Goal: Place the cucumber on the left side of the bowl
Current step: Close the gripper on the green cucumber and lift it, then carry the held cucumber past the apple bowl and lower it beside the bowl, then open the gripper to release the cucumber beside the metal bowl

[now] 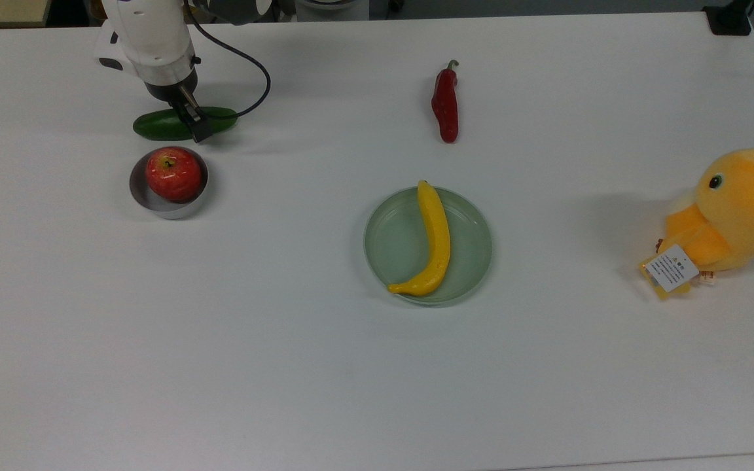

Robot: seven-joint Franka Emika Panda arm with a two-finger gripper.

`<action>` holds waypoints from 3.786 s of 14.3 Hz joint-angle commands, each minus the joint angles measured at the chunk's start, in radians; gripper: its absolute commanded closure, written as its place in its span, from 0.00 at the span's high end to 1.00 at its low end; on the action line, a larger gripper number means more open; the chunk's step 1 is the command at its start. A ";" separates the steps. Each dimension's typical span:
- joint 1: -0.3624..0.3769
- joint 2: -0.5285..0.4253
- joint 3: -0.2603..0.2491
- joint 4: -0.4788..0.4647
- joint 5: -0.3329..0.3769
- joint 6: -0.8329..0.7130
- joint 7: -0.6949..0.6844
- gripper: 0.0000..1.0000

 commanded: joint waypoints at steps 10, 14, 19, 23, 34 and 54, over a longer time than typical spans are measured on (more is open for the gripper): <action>-0.044 -0.066 0.001 -0.012 -0.009 -0.106 -0.251 0.00; -0.102 -0.198 0.000 0.035 -0.006 -0.268 -0.409 0.00; -0.055 -0.187 0.006 0.228 0.182 -0.343 -0.659 0.03; -0.046 -0.157 0.075 0.244 0.233 -0.291 -0.754 0.03; -0.035 0.101 0.193 0.302 0.210 -0.102 -0.934 0.02; -0.033 0.126 0.265 0.319 0.121 -0.115 -0.792 1.00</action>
